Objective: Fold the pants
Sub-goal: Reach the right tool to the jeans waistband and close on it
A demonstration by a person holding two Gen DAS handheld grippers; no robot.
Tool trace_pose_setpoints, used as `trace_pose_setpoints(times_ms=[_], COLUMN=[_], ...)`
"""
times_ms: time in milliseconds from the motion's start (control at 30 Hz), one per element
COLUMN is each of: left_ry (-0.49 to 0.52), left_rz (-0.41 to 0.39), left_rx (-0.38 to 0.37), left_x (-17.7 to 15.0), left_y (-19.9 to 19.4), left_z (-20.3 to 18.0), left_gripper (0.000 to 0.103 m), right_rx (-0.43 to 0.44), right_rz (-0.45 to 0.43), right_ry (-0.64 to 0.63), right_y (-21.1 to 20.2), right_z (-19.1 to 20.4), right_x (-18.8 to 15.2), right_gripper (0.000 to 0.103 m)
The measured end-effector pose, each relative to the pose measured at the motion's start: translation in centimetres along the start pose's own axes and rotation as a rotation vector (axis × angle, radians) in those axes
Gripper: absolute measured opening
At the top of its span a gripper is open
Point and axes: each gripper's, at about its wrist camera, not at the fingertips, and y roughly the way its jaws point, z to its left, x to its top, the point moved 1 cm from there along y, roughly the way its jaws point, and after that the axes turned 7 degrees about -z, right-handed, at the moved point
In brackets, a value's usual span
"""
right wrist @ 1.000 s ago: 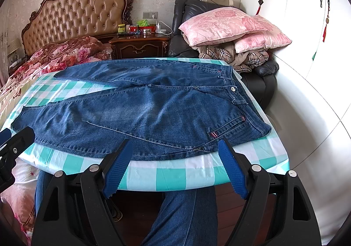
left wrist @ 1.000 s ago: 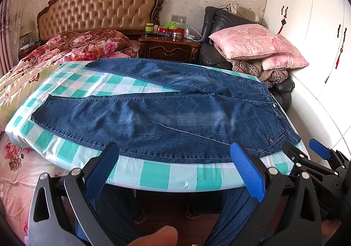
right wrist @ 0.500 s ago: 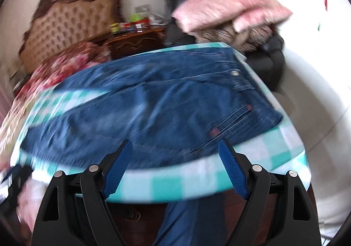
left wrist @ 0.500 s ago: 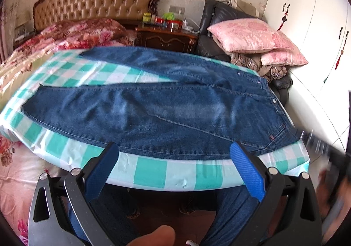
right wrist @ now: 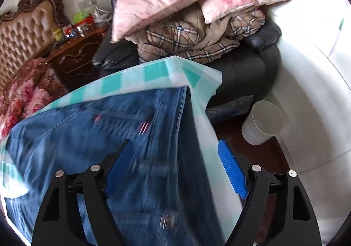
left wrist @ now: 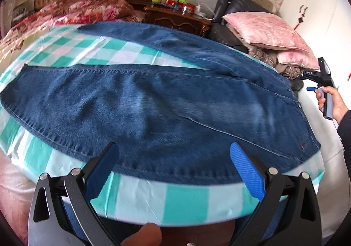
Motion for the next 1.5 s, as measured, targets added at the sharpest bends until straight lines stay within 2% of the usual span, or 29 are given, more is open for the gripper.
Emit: trace_pose_setpoints(times_ms=[133, 200, 267, 400, 433, 533, 600, 700, 767, 867, 900, 933, 967, 1033, 1133, 1200, 1267, 1367, 1433, 1500], left_ry=[-0.018, -0.027, -0.032, -0.062, -0.067, -0.079, -0.085, -0.083, -0.082, -0.095, -0.096, -0.095, -0.089, -0.077, -0.068, -0.071, -0.088, -0.144, -0.199, -0.279], left_rz=[0.008, 0.008, 0.015, 0.028, 0.029, 0.032, 0.036, 0.018, 0.000, -0.022, -0.032, -0.043, -0.055, -0.072, -0.080, -0.079, -0.066, -0.035, -0.019, -0.017], left_rx=[0.035, 0.052, 0.073, 0.099, 0.104, 0.103, 0.102, 0.112, 0.123, 0.129, 0.126, 0.124, 0.121, 0.108, 0.095, 0.082, 0.062, 0.016, -0.022, -0.068], left_x=[1.1, 1.5, 1.7, 2.0, 2.1, 2.1, 2.1, 2.2, 2.2, 2.3, 2.4, 2.4, 2.5, 2.5, 2.4, 2.4, 2.5, 3.5, 4.6, 6.4], left_y=[1.9, 2.7, 3.4, 4.4, 4.6, 4.6, 4.4, 2.8, 1.5, -0.4, -0.9, -1.5, -2.2, -3.2, -4.2, -4.4, -4.2, -2.6, -1.0, 1.2], left_z=[1.7, 2.5, 3.1, 4.5, 4.7, 5.1, 5.3, 5.6, 5.7, 5.9, 5.8, 5.6, 5.3, 4.8, 4.3, 4.5, 5.0, 6.8, 8.4, 10.7], left_gripper=[0.101, 0.101, 0.101, 0.101, 0.101, 0.101, 0.101, 0.101, 0.101, 0.101, 0.101, 0.101, 0.101, 0.101, 0.101, 0.101, 0.101, 0.101, 0.101, 0.101], right_rx=[0.000, -0.001, -0.012, -0.026, -0.023, -0.037, -0.064, -0.055, -0.003, 0.135, 0.196, 0.308, 0.380, 0.514, 0.709, 0.803, 0.796, 0.733, 0.717, 0.720], right_rz=[0.061, 0.078, 0.086, 0.083, 0.075, 0.060, 0.049, 0.012, -0.043, -0.154, -0.200, -0.261, -0.297, -0.350, -0.340, -0.287, -0.204, -0.086, -0.063, -0.076], right_ry=[0.004, 0.008, -0.006, -0.040, -0.066, -0.144, -0.192, -0.178, -0.156, -0.168, -0.181, -0.191, -0.216, -0.300, -0.403, -0.388, -0.329, -0.239, -0.197, -0.169], right_y=[6.5, 8.4, 10.0, 11.1, 11.0, 10.8, 10.4, 8.3, 5.1, -2.1, -5.1, -9.6, -12.5, -18.2, -23.8, -24.6, -23.0, -19.1, -17.6, -17.4], right_z=[0.0, 0.0, 0.1, 0.8, 1.4, 2.9, 3.8, 4.2, 4.7, 6.7, 7.4, 8.0, 8.4, 8.7, 6.6, 3.0, 0.0, -3.5, -4.4, -4.6], right_x=[2.1, 2.7, 3.3, 3.5, 3.4, 3.4, 3.4, 4.0, 4.7, 4.1, 3.3, 1.4, -0.4, -5.5, -14.0, -18.8, -21.0, -23.6, -23.9, -23.2], right_gripper=[0.068, 0.065, 0.056, 0.043, 0.034, 0.019, 0.014, 0.013, 0.013, 0.013, 0.013, 0.013, 0.012, 0.012, 0.012, 0.012, 0.012, 0.012, 0.012, 0.012])
